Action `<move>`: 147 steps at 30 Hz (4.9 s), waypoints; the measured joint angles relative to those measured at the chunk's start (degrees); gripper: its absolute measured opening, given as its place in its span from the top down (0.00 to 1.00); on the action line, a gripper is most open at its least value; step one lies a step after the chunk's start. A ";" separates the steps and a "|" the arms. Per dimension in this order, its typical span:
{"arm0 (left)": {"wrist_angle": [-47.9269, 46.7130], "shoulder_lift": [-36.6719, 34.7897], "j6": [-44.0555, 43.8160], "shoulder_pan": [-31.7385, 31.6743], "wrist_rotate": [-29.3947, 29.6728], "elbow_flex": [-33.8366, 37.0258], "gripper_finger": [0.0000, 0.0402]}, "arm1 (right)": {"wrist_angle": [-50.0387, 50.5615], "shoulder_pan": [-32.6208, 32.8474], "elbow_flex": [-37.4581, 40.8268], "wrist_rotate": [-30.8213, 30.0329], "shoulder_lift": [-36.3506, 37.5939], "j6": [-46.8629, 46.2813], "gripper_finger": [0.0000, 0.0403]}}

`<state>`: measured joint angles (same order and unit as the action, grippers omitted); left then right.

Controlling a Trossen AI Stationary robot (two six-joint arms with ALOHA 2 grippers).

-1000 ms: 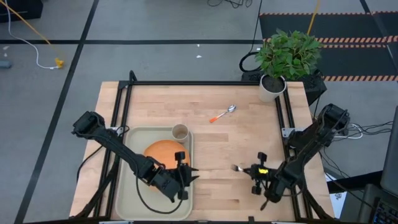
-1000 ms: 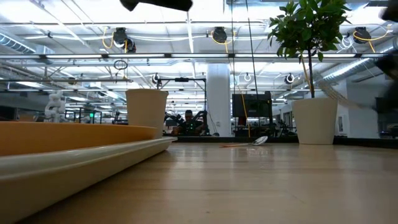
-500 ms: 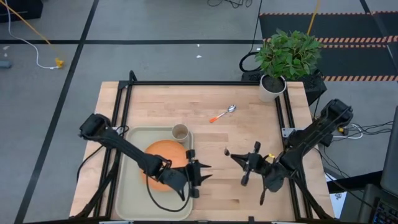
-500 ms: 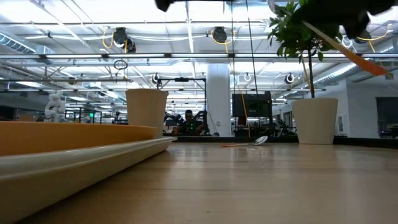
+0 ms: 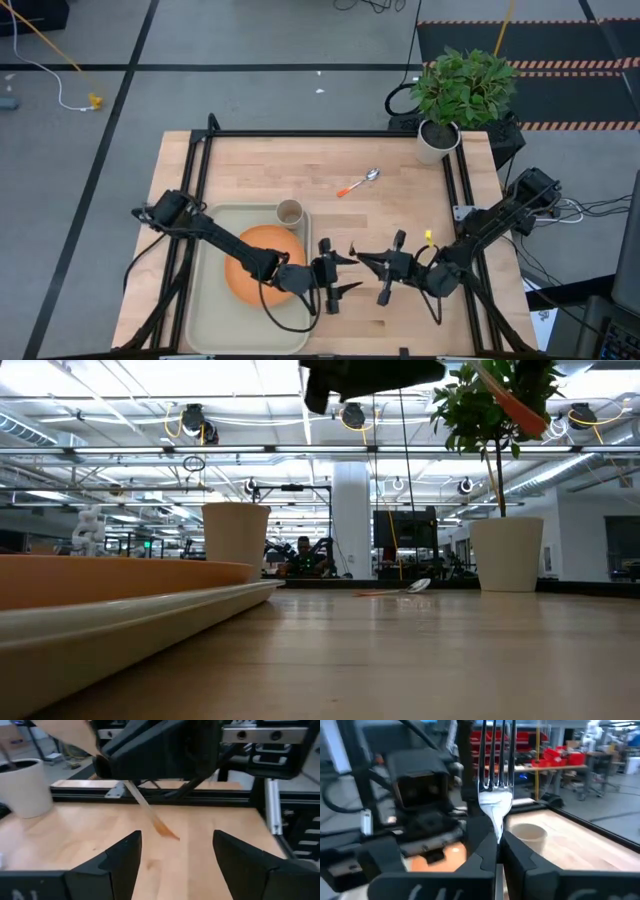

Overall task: Pick and place plate/cup/fork/spoon on tray
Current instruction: Put the orange fork on the light yellow tray to the right of the orange plate

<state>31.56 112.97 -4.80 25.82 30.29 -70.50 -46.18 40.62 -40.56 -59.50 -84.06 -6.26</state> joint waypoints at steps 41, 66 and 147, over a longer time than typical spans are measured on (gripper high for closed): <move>0.05 -0.35 -1.71 -3.30 -9.41 -0.03 0.94 | -8.56 -1.07 -0.02 7.59 -2.09 5.68 0.98; -27.62 -7.93 -5.08 -3.08 -21.82 -0.04 0.99 | 2.43 -6.07 -0.09 25.33 -2.76 -12.49 0.55; -13.25 -7.10 10.81 -0.55 13.62 -0.04 0.62 | -30.20 -3.67 -0.07 -0.61 -11.92 14.90 1.00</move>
<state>18.31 105.86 6.01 25.27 43.91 -70.54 -76.39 36.95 -40.63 -60.11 -95.98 8.64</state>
